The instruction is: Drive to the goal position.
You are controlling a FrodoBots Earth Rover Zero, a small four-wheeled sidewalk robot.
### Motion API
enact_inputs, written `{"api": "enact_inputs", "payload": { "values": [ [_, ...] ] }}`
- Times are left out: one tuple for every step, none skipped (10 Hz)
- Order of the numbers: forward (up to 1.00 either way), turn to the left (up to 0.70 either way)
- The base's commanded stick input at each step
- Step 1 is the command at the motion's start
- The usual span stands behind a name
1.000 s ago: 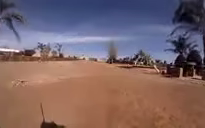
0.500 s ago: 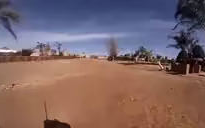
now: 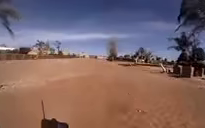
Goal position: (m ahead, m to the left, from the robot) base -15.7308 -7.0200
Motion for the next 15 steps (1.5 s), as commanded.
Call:
{"api": "enact_inputs", "payload": {
  "values": [
    [0.70,0.00],
    [0.70,0.00],
    [0.70,0.00],
    [0.70,0.00],
    [0.70,0.00],
    [0.70,0.00],
    [0.70,0.00],
    [0.70,0.00],
    [0.70,0.00],
    [0.70,0.00],
    [0.70,0.00],
    [0.70,0.00],
    [0.70,0.00],
    [0.70,-0.24],
    [0.70,-0.11]
  ]
}}
